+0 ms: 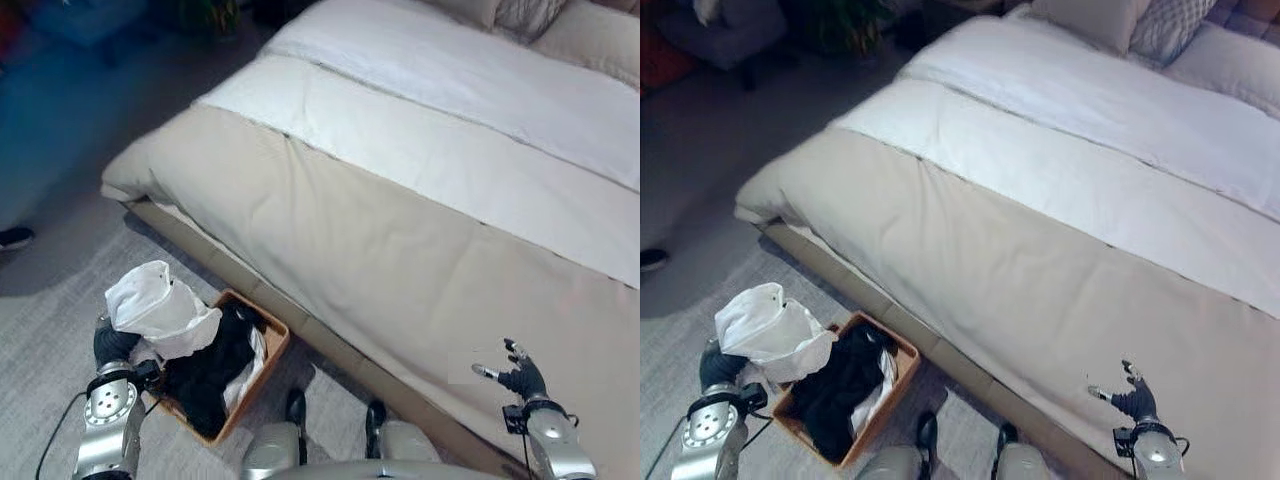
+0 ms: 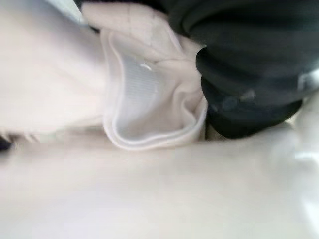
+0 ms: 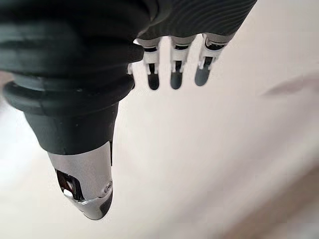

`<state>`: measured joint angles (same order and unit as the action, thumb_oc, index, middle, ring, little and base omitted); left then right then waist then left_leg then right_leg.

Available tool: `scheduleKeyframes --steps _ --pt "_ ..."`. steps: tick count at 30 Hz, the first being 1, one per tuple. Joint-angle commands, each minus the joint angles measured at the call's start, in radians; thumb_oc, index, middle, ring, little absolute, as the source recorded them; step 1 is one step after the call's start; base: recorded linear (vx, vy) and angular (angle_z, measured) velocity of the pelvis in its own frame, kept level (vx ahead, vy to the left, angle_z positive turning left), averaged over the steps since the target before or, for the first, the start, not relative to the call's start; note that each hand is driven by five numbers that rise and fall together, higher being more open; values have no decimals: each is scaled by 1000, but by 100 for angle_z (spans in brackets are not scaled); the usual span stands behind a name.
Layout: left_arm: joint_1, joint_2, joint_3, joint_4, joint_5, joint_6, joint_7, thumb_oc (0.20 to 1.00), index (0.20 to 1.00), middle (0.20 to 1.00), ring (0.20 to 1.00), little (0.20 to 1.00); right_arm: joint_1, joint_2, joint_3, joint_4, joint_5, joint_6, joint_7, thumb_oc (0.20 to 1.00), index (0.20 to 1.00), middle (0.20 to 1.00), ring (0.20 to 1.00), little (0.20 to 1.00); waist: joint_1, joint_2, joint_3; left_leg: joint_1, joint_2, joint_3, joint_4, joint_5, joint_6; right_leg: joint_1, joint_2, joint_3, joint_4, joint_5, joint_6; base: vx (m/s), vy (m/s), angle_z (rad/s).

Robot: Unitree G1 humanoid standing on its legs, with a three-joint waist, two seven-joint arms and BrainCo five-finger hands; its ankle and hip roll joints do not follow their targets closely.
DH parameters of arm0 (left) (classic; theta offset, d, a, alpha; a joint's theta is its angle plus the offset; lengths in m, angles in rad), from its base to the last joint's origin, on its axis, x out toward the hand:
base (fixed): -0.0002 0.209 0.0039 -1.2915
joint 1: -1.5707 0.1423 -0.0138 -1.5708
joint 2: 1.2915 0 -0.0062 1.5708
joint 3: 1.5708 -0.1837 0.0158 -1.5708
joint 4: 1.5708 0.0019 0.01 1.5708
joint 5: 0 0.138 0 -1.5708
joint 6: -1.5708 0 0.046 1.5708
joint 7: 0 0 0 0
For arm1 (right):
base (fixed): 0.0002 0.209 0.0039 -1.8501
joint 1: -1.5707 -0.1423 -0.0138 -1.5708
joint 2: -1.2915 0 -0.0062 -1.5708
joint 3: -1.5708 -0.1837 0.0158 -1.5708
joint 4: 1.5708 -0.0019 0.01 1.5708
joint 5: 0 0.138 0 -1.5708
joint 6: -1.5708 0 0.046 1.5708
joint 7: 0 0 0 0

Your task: Pick up clothes into the bucket

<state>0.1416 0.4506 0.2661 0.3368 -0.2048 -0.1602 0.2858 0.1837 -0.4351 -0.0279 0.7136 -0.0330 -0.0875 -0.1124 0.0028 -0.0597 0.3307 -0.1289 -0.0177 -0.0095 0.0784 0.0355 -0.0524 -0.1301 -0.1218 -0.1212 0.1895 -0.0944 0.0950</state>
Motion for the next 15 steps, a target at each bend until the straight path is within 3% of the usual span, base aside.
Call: scheduleKeyframes --steps 1,7,12,15 --pt "-39 87 55 42 53 -80 101 200 200 200 200 200 -51 -33 62 19 -39 -44 -29 1000 1000 1000 1000 1000 9 -53 17 -113 -23 -15 181 -108 31 -59 -48 0 -53 129 48 -123 10 -13" --pt "-123 180 32 159 43 -70 195 200 200 200 200 200 -78 -12 127 114 -18 -50 -65 1000 1000 1000 1000 1000 9 -114 104 -252 13 -12 283 -125 27 -175 -28 26 -38 153 51 -89 7 -14" --pt "-251 287 -23 252 37 -48 242 200 200 200 200 200 -125 -3 175 110 38 -68 -101 1000 1000 1000 1000 1000 7 -169 185 -380 22 -41 361 -131 24 -271 -20 8 -10 160 54 -96 -8 -4" --pt "-278 315 -46 238 23 -46 257 200 200 200 200 200 -139 -3 195 100 69 -80 -118 1000 1000 1000 1000 1000 5 -184 189 -479 17 -59 434 -154 28 -350 -18 -1 27 154 49 -19 12 20"
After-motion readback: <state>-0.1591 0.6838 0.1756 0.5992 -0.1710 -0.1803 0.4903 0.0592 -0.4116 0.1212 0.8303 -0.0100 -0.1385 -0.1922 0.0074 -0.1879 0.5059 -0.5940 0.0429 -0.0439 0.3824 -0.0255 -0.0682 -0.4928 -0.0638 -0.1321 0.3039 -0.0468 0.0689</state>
